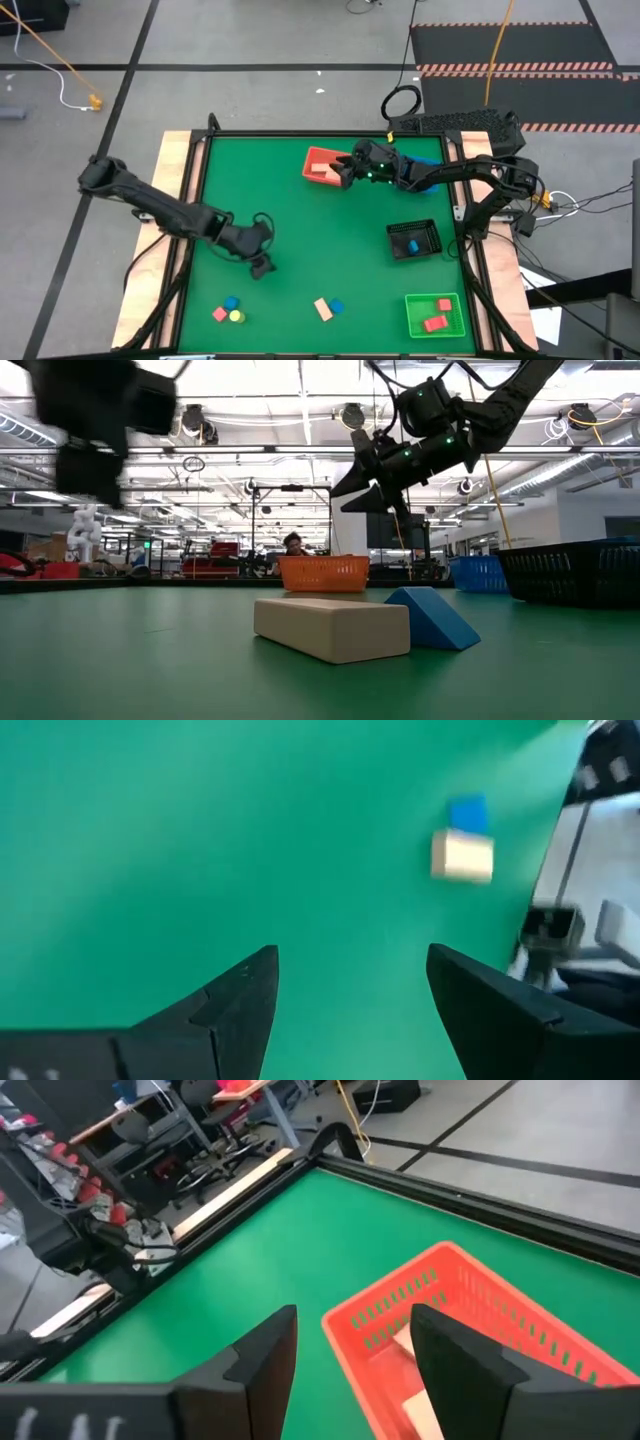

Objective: Sort & place blocks by color
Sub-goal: Put the green block into the blue bin

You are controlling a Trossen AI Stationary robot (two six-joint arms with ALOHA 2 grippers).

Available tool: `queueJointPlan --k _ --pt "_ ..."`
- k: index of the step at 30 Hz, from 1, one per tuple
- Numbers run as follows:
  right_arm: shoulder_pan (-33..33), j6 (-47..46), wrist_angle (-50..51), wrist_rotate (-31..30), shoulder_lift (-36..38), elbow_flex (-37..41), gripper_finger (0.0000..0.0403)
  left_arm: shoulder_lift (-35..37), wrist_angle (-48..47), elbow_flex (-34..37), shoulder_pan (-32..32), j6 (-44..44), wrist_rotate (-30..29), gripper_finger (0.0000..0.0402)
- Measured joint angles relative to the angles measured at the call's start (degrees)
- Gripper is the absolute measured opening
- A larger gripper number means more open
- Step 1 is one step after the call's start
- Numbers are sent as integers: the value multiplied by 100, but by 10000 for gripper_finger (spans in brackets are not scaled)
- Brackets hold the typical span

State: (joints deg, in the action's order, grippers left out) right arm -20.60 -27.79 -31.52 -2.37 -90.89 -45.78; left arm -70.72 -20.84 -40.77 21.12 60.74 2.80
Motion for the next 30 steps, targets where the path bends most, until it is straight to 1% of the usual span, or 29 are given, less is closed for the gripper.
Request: queueJointPlan --k 4,7,10,12,18,23,26,30 --pt "40 0 66 97 0 2 186 288 -752 0 678 1150 -49 253" --pt "85 0 94 103 0 2 186 286 -1000 0 1208 1968 -53 253" --pt "85 5 90 108 0 2 186 278 -1048 3 1606 2509 49 253" --pt "84 5 104 105 0 2 185 283 -1109 3 1745 2671 123 253" --pt "96 -11 340 105 0 2 185 291 -1062 2 2004 2651 55 253" --pt "99 -143 524 105 0 2 185 291 -1026 2 2256 2230 -487 253" --pt "99 -146 577 105 0 2 185 291 -838 2 2513 2111 -756 253" --pt "99 -149 653 105 0 2 185 250 -533 2 3038 2074 -1434 253"
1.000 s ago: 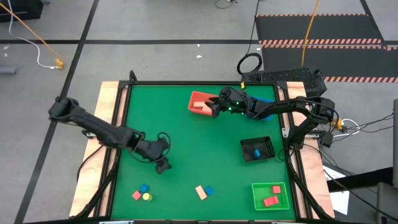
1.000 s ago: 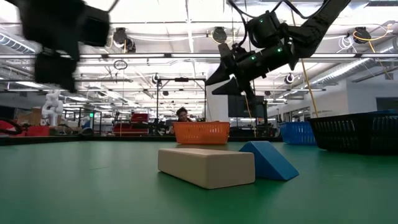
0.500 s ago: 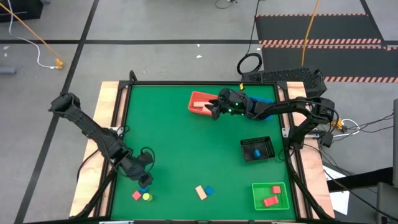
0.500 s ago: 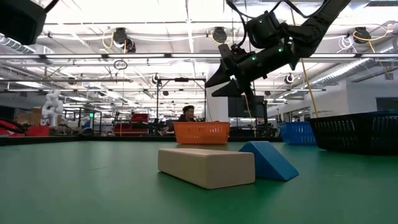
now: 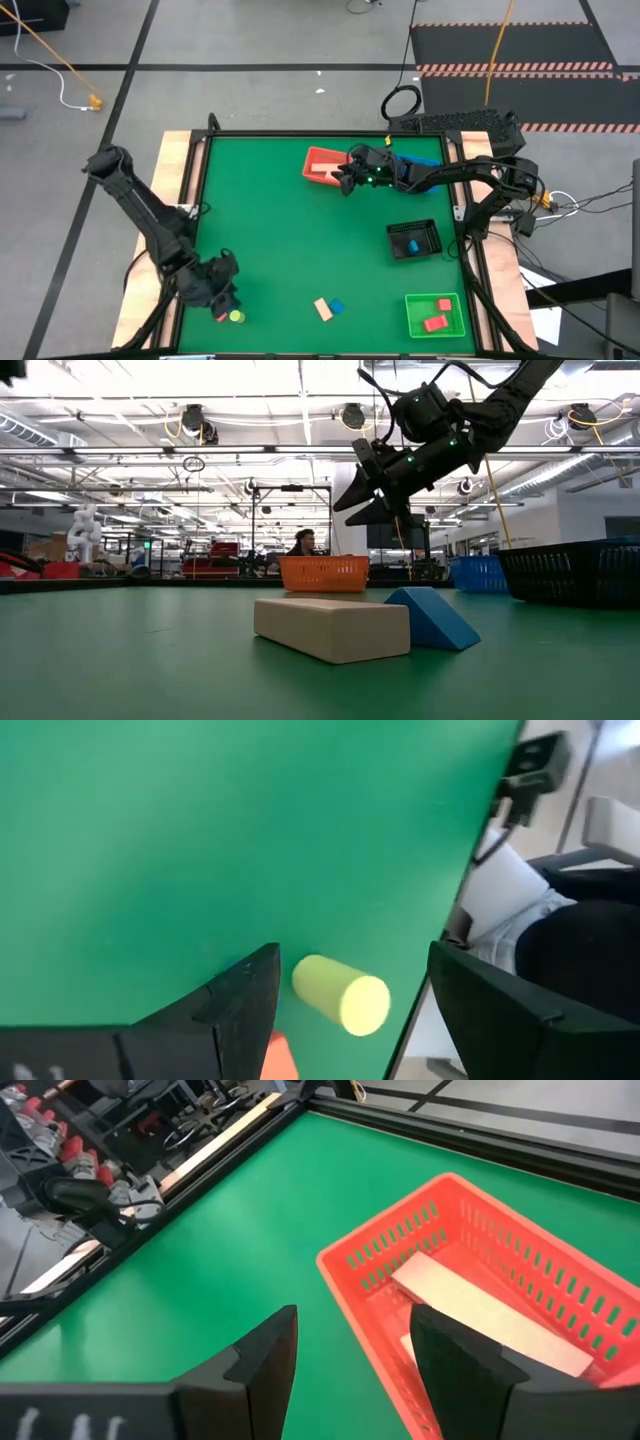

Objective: Sort & place blocks by color
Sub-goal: Put the green block into the blue bin

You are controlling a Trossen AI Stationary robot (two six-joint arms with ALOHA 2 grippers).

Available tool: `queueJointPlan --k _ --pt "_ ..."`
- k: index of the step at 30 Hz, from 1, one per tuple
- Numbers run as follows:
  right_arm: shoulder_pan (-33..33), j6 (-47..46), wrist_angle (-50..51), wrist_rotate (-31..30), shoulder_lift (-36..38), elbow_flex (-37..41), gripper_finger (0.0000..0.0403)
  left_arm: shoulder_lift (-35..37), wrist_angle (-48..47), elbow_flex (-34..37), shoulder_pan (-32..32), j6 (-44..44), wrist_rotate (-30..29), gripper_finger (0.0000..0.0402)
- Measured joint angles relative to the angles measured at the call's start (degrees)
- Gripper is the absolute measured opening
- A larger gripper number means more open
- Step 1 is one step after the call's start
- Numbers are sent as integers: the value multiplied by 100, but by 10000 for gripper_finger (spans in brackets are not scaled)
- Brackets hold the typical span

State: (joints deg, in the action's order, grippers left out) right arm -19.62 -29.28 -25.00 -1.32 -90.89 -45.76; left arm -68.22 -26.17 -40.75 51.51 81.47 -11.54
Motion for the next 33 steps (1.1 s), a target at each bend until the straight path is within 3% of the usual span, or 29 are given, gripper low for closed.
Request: queueJointPlan --k 5,21,25,29,33 --pt "0 0 20 -2 0 0 185 -422 420 -2 553 -7 -487 253" --pt "24 -153 503 -2 0 2 185 -1881 958 -7 719 -73 -446 250" --pt "26 -158 519 -3 0 2 185 -2028 981 -7 715 -78 -423 213" --pt "28 -318 516 -4 0 0 185 -2024 983 -7 709 -28 -447 133" --pt "28 -353 519 -4 0 2 185 -2020 981 -7 704 -9 -638 126"
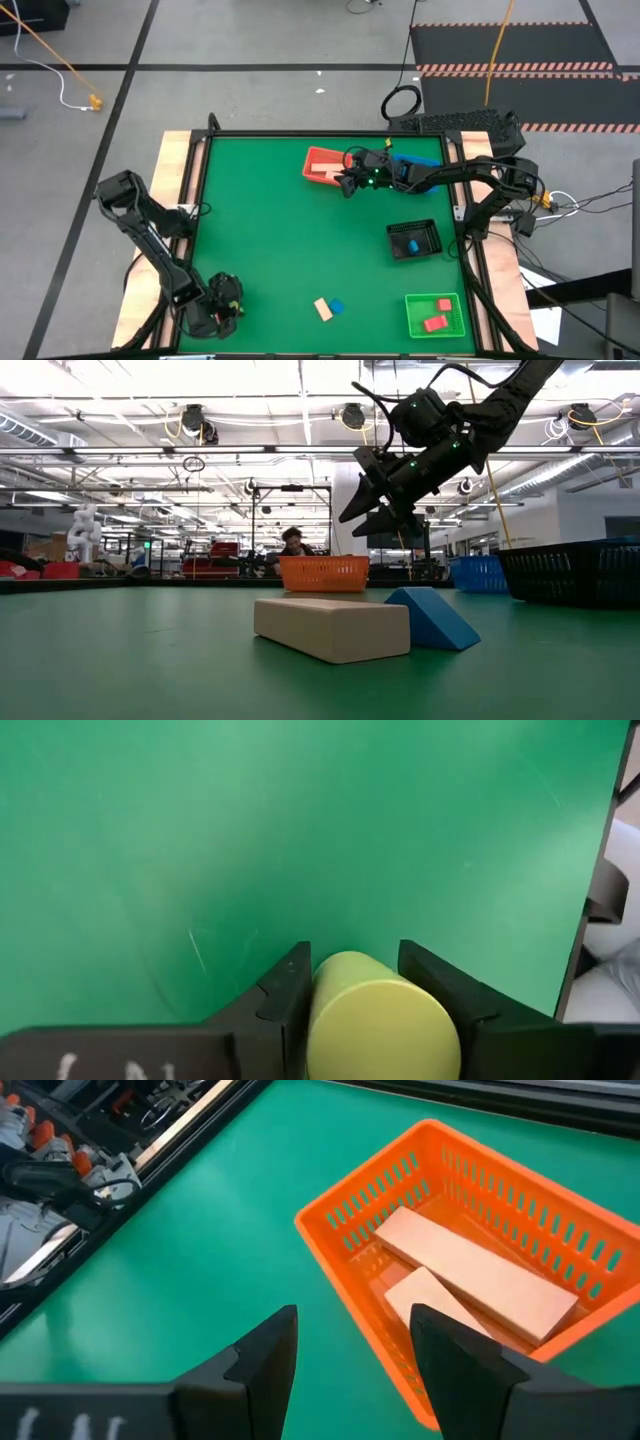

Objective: Sort & place blocks by color
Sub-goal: Put the green block into the blue bin

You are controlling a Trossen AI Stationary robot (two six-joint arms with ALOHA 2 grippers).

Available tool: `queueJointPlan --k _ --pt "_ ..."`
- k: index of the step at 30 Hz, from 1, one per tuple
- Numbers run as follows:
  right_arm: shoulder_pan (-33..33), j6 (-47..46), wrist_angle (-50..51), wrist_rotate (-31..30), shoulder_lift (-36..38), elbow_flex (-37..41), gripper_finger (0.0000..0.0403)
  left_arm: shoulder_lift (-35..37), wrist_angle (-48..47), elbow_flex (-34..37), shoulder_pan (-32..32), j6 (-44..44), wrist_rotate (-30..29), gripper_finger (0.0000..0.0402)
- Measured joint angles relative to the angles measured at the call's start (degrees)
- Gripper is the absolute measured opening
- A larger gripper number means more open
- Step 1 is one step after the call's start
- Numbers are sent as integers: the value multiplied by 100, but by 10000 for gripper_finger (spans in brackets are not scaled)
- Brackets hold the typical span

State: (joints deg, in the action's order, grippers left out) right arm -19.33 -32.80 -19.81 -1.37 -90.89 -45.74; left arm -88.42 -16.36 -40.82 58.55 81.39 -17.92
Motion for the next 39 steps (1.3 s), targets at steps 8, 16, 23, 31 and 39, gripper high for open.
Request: queueJointPlan --k 8,16,23,31,39 --pt "53 -74 -17 547 122 0 185 0 6 0 -351 -267 -63 126" --pt "621 935 93 743 765 0 185 0 308 0 -1217 -1825 -427 126" --pt "1794 1185 878 705 1453 0 185 2 1178 0 -2140 -3832 -456 126" --pt "3479 1115 579 -692 1187 -1 185 2 2956 4 -3090 -5530 -192 126" --pt "4209 2049 -438 -1988 833 0 185 9 4596 4 -3485 -5876 549 126"
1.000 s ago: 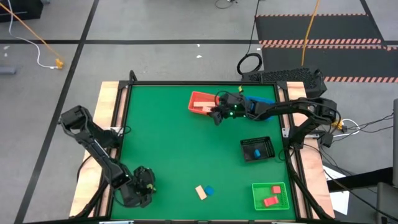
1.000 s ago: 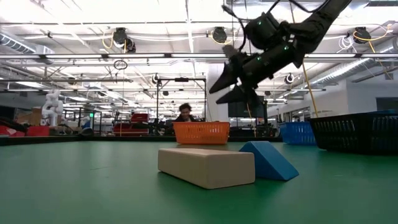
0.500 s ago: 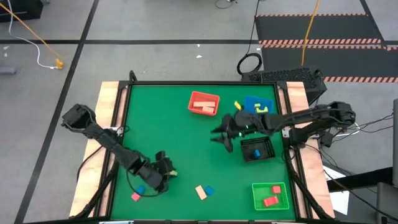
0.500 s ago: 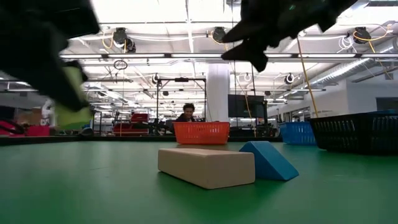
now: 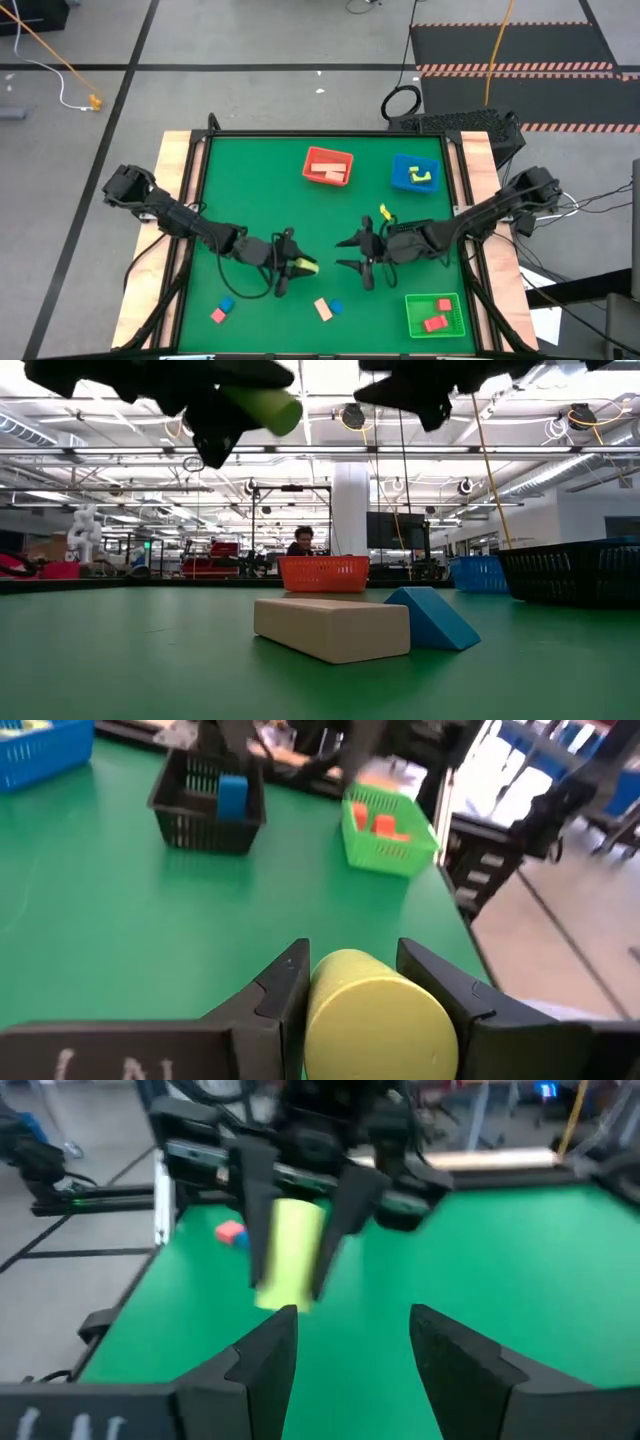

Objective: Sort & place blocks by color
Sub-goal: Put the green block into the blue bin

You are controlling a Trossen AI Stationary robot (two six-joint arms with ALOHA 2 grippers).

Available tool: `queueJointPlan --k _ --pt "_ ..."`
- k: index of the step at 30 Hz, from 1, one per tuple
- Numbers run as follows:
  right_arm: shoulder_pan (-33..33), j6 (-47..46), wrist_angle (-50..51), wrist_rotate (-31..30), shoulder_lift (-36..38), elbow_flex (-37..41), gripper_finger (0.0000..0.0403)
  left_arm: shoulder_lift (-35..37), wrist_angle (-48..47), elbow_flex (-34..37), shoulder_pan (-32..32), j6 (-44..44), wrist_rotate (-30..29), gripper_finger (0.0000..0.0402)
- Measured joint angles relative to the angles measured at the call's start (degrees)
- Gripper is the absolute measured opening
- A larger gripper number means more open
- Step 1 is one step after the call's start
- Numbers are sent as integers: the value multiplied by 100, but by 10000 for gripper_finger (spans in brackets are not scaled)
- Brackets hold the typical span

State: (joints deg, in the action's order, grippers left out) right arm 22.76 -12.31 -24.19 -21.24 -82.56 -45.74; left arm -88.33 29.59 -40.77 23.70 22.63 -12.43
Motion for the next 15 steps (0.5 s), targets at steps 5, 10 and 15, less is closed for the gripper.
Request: queueJointPlan --k 5,10,15 --pt "-23 393 -609 34 -106 -2 185 0 352 0 -126 126 -17 126" --pt "-78 806 -655 33 -110 0 185 0 713 0 -370 300 -94 126" --pt "-132 1435 -734 32 -110 0 185 0 808 0 -618 350 -96 126"
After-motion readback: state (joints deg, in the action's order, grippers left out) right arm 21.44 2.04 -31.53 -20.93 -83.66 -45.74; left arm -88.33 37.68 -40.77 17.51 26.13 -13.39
